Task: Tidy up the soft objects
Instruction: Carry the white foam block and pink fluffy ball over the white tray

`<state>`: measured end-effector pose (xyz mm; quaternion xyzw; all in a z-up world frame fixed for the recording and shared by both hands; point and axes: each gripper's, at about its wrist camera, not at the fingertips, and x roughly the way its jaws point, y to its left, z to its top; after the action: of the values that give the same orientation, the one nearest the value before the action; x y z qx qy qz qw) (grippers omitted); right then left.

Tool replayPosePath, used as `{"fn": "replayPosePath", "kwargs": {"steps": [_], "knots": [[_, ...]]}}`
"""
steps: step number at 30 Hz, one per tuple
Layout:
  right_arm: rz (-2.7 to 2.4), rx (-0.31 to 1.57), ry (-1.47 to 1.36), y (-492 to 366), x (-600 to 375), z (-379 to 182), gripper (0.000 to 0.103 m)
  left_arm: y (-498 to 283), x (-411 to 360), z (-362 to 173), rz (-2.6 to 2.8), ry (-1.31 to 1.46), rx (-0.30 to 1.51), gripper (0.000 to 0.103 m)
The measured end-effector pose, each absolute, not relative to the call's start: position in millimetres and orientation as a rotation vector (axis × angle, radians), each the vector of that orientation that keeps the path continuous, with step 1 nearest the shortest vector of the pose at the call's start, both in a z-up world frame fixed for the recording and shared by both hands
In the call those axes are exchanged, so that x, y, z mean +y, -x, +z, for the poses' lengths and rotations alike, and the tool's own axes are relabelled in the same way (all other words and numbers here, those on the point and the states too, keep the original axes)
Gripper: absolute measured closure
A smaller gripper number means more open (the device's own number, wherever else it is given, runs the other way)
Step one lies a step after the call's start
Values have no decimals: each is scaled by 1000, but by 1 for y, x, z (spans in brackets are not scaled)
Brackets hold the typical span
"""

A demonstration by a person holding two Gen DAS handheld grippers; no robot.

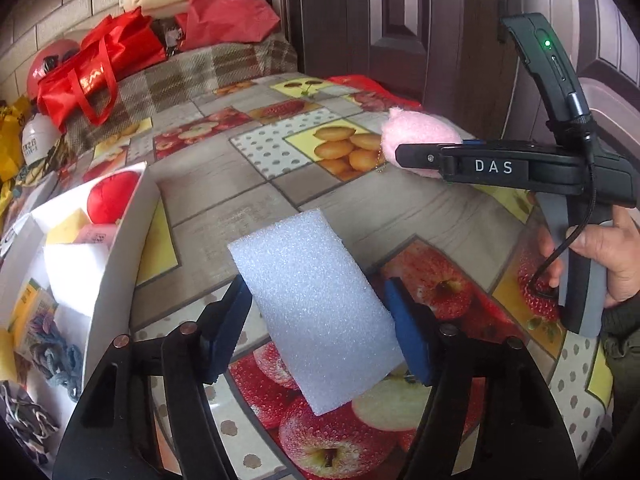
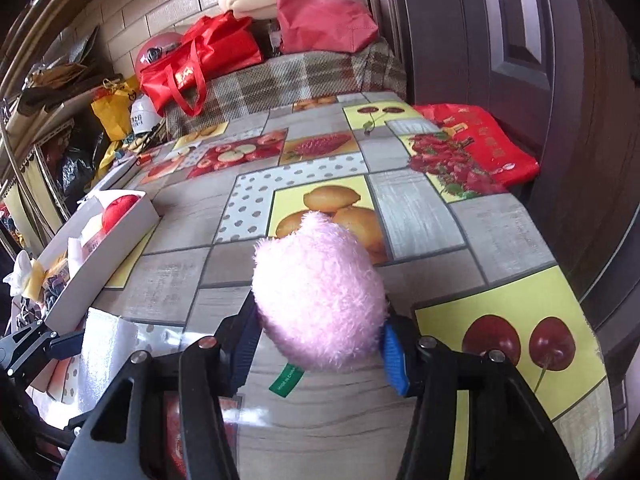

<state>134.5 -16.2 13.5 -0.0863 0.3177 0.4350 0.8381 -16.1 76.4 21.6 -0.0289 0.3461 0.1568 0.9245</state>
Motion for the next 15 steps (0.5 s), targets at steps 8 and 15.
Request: {"fn": "replayPosePath", "kwargs": {"steps": [8, 15], "knots": [[954, 534, 111, -107, -31, 29, 49, 43, 47, 41, 340, -104, 540, 35], [960, 467, 93, -80, -37, 33, 49, 70, 56, 48, 372, -105, 472, 35]]}}
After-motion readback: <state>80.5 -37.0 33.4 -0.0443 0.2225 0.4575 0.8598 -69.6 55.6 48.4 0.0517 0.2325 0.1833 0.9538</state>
